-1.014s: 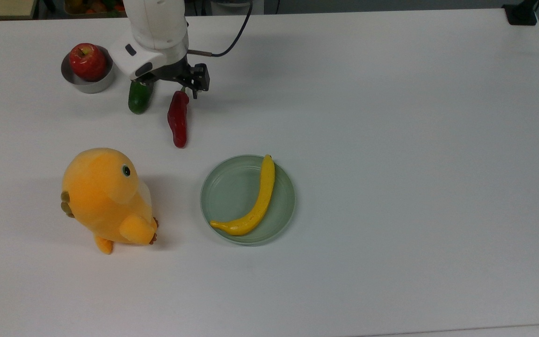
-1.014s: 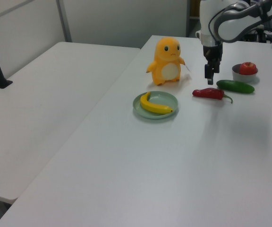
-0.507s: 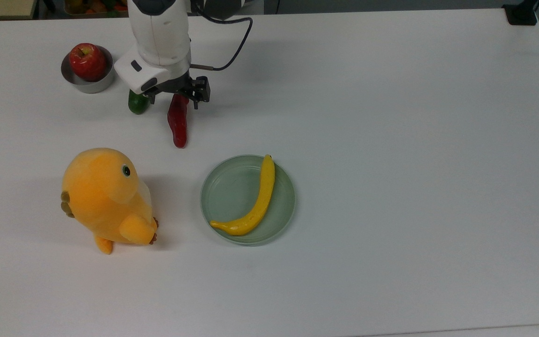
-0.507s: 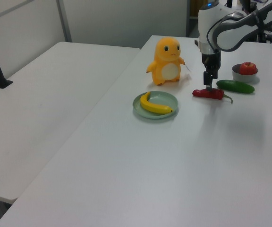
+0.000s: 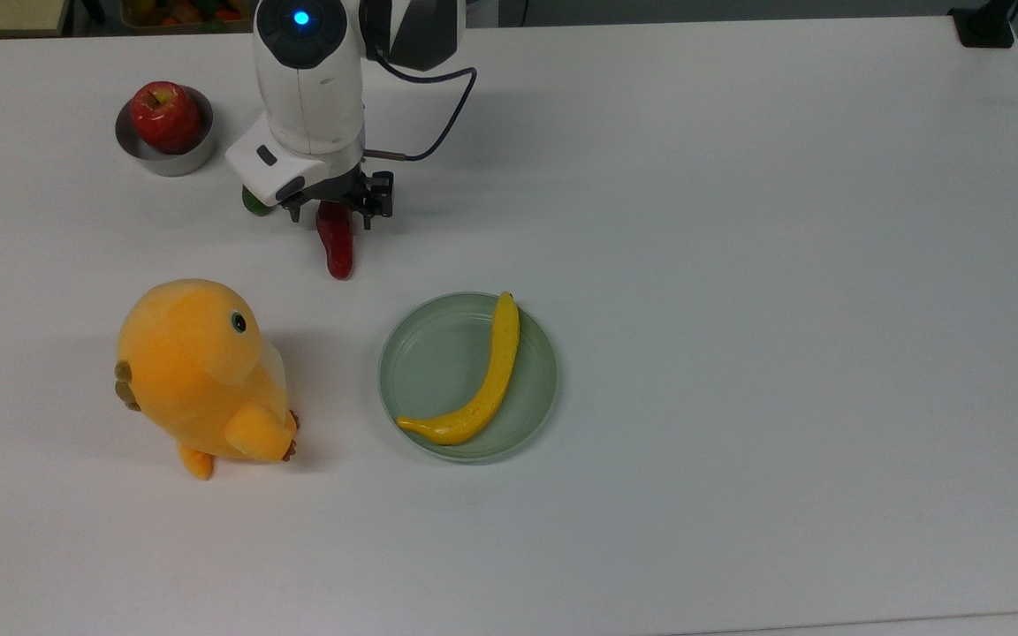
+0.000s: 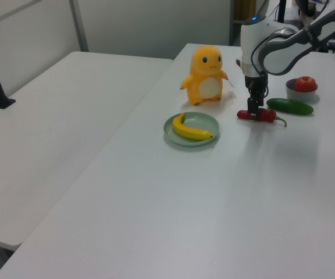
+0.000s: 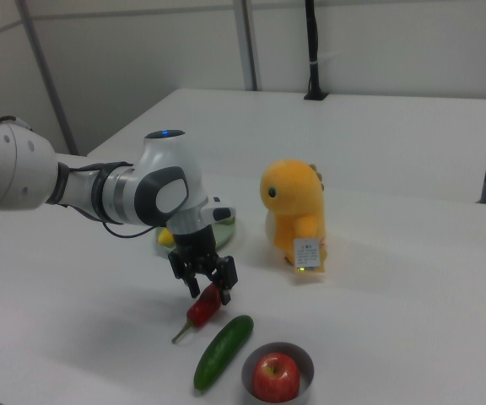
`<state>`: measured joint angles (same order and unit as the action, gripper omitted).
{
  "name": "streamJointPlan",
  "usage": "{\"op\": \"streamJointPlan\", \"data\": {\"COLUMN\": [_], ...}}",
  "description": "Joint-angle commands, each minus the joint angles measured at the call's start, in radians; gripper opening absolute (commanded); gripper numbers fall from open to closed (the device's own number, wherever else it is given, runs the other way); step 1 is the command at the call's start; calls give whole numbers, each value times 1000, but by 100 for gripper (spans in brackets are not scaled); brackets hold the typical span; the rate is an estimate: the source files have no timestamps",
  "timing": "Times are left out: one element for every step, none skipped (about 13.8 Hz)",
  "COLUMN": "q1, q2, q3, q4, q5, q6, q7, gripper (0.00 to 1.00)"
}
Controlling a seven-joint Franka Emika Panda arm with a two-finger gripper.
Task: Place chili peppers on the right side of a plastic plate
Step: 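Lower the gripper over the red chili pepper and close on it, then lift the red chili pepper off the table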
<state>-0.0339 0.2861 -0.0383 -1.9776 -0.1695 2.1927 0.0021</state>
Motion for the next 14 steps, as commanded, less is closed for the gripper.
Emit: {"op": "streamJointPlan", "data": {"q1": [3,2,3,2,2,2,2,2,2,2,2,3,5,5], "q2": [-4,-2,-2,-2,-1,2,-1,-5,-11,-16,-27,-36,-44,-56], "q3": [-2,-2,-2,-2,-2,-2,-2,-2,-2,-2,-2,-2,-2,-2], "q4": [-13,-13,-15,-14,-13,-13,-13,-12,-9,-6,-1,-1,-1,0], "q5": [-24,-24,-24,-24,-24,-24,-24,-24,-24,-22,-22,-22,-22,-21], "q6": [33,45,54,55,56,56,55,55,55,51,53,53,51,48], "q7": [-4,-4,-4,-5,-5,-5,-5,-5,-4,-2,-4,-4,-4,-2], "gripper": [26,10,4,4,4,4,4,4,4,4,4,4,4,4]}}
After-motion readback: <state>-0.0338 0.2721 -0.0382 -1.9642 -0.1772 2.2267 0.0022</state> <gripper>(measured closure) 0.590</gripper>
